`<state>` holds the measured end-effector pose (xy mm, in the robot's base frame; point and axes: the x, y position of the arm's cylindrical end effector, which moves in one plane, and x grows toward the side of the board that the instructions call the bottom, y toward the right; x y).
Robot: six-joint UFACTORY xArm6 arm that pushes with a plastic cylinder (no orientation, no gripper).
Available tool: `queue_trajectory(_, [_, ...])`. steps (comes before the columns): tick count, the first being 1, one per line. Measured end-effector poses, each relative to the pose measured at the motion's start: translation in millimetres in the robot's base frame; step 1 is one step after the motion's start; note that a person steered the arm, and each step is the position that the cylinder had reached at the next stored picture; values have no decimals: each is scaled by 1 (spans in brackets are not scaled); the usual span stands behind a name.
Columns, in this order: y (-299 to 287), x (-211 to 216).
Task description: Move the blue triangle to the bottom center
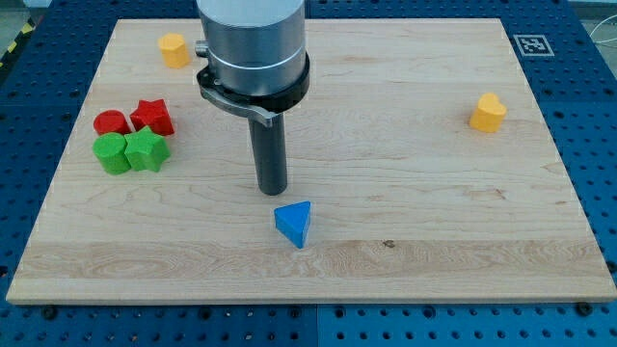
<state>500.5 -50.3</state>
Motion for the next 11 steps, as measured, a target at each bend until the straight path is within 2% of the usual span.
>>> queue_trajectory(2, [-45,0])
queue_trajectory(5, [-30,65])
queue_trajectory(8, [-2,62])
queue_trajectory(11, [49,20])
